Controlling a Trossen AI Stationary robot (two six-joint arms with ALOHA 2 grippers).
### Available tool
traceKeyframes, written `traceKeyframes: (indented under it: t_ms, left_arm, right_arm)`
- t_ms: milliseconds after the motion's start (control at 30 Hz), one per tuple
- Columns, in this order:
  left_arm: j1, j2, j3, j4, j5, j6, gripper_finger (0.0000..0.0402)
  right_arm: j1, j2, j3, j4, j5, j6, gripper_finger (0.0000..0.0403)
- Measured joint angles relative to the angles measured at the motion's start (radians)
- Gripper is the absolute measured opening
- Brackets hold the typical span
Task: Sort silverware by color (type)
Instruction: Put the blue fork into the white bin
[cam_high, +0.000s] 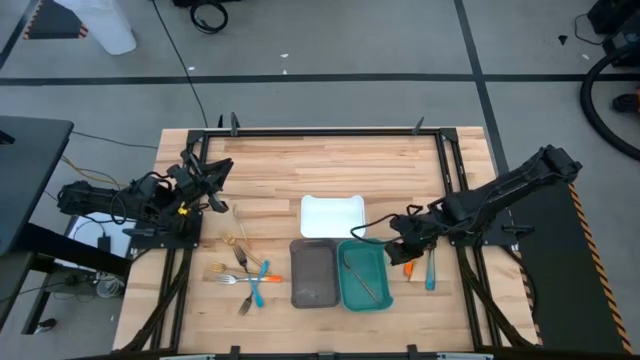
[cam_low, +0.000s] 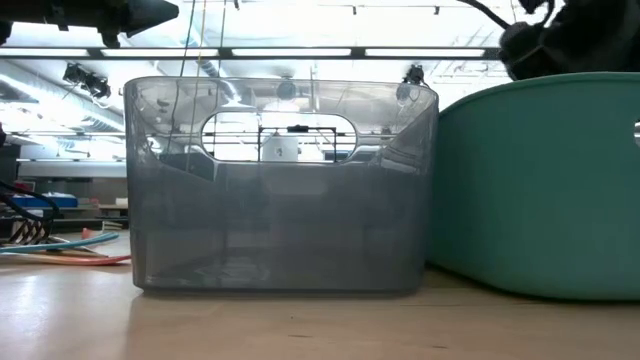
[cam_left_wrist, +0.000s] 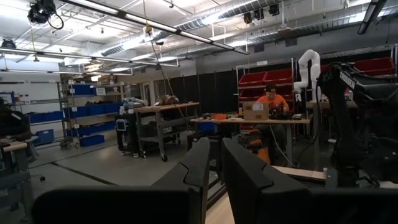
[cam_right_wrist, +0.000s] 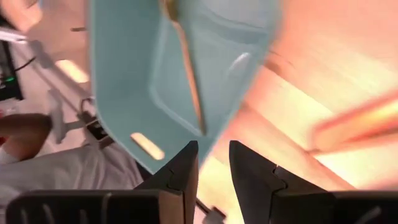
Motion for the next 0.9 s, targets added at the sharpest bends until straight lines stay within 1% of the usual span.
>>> traceKeyframes:
  t_ms: [100, 333, 467, 633, 800, 900]
  left_arm:
    - [0.000, 0.000, 0.000, 0.000, 0.000, 0.000, 0.0050]
    - [0.000, 0.000, 0.000, 0.000, 0.000, 0.000, 0.0050]
    - [0.000, 0.000, 0.000, 0.000, 0.000, 0.000, 0.0050]
    - [0.000, 0.000, 0.000, 0.000, 0.000, 0.000, 0.0050]
    - [0.000, 0.000, 0.000, 0.000, 0.000, 0.000, 0.0050]
    - [0.000, 0.000, 0.000, 0.000, 0.000, 0.001, 0.0050]
  right_arm:
    - [0.017, -0.015, 0.000, -0.076, 0.022, 0.046, 0.0101]
    - [0.040, 0.006, 0.000, -0.265, 0.020, 0.164, 0.0101]
    - [0.040, 0.051, 0.000, -0.317, -0.004, 0.209, 0.0101]
    - [0.034, 0.113, 0.000, -0.377, -0.023, 0.213, 0.0101]
    - [0.024, 0.146, 0.000, -0.485, -0.071, 0.223, 0.0101]
    - [0.024, 0.160, 0.000, -0.511, -0.101, 0.239, 0.0101]
